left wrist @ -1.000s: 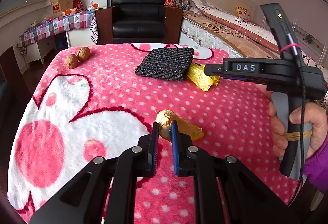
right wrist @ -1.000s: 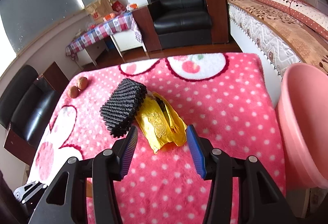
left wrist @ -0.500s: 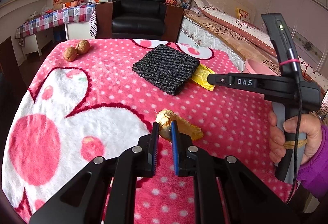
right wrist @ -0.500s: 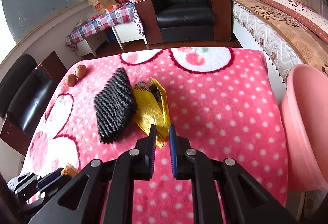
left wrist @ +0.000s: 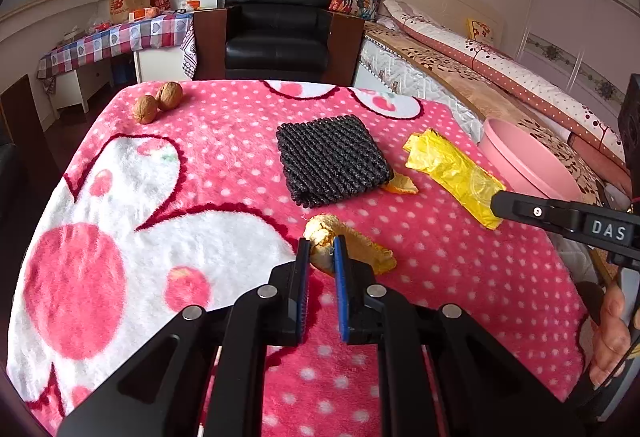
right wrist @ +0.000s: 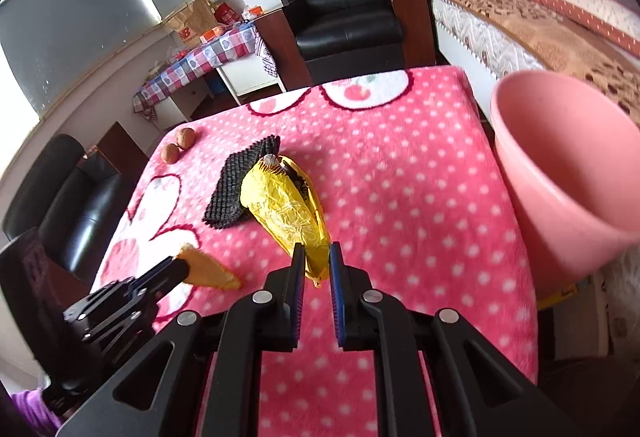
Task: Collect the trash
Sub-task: 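Grasp the yellow wrapper with the right tool while the left tool holds the crust, then carry the bread crust and yellow wrapper over the pink bucket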
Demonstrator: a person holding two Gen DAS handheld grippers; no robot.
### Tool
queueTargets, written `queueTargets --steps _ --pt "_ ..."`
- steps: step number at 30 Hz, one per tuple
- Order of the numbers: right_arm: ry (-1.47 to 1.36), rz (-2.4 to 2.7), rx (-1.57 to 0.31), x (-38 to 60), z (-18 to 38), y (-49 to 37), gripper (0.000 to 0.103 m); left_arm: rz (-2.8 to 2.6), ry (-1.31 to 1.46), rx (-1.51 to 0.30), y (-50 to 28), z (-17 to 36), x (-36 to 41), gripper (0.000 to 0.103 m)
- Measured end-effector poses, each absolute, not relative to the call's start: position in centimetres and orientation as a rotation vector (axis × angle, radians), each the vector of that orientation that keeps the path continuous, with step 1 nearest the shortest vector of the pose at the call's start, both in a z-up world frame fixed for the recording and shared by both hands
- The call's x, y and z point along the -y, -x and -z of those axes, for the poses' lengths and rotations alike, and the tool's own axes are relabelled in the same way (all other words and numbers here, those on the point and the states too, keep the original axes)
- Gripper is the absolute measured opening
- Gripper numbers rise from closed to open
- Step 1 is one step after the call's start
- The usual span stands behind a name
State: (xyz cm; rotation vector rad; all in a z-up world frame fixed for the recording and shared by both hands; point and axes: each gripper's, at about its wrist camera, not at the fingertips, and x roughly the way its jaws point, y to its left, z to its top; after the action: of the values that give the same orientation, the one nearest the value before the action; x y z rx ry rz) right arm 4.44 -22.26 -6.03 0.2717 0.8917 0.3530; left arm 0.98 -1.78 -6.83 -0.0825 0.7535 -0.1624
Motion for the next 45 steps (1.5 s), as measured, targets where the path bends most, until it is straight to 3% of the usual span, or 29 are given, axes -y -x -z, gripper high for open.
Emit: queueTargets --steps 20,45 --pt "-0.266 -0.334 -0.896 24.1 6.9 -0.7 0.011 0.085 0.027 -0.711 0.0 5.4 3.0 0.012" --pt "-0.370 -0.140 -0.698 33.5 1.8 -1.2 0.012 0.235 -0.094 -0.537 -4.4 -2.0 15.9 0.012"
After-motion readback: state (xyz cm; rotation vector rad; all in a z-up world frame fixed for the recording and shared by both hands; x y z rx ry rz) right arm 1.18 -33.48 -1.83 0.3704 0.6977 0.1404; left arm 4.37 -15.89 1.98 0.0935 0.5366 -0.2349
